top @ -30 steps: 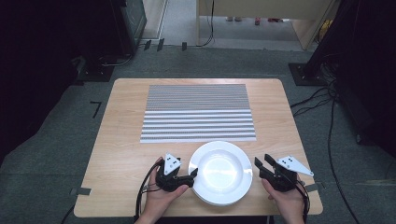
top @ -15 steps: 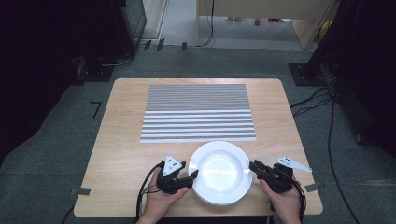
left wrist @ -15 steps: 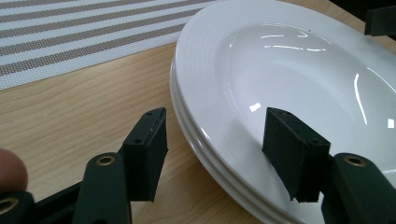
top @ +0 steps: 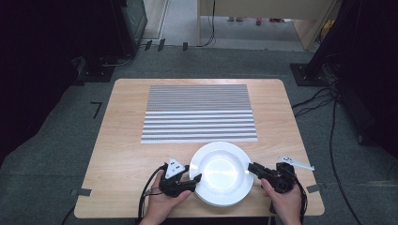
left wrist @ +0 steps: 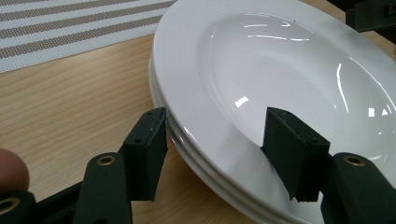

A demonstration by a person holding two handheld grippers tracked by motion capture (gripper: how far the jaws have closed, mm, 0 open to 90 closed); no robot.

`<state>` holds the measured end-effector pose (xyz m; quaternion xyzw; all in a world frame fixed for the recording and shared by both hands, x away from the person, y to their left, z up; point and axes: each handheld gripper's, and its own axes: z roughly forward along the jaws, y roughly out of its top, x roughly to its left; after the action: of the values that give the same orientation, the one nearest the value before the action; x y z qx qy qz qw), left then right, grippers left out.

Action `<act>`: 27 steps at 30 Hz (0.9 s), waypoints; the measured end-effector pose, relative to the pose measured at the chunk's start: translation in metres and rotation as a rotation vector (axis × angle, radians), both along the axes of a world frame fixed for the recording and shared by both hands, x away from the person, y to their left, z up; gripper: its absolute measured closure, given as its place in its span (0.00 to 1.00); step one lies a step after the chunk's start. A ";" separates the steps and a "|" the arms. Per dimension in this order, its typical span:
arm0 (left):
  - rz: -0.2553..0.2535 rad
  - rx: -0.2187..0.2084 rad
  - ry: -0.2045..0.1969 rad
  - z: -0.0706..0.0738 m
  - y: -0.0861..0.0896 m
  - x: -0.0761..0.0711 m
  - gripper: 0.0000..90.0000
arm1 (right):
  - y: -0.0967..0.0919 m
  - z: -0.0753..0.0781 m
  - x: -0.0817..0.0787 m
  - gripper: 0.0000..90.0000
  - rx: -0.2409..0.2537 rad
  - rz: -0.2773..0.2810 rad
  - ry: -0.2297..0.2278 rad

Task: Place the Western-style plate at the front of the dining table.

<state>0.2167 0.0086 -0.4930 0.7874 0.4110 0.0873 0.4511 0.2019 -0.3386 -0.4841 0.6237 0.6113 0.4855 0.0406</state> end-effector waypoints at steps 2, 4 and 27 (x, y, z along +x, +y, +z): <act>0.001 -0.004 0.003 0.000 0.000 0.000 0.45 | 0.000 -0.001 0.001 0.79 -0.008 0.002 0.004; 0.000 -0.004 0.004 0.000 0.000 0.000 0.45 | -0.002 -0.002 0.002 0.81 0.025 0.004 0.040; 0.000 -0.023 0.021 0.000 0.002 0.000 0.45 | -0.012 -0.003 0.000 0.95 0.105 -0.038 0.085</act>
<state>0.2163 0.0108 -0.4933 0.7830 0.4168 0.0746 0.4557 0.2020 -0.3509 -0.4874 0.6563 0.5744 0.4892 -0.0090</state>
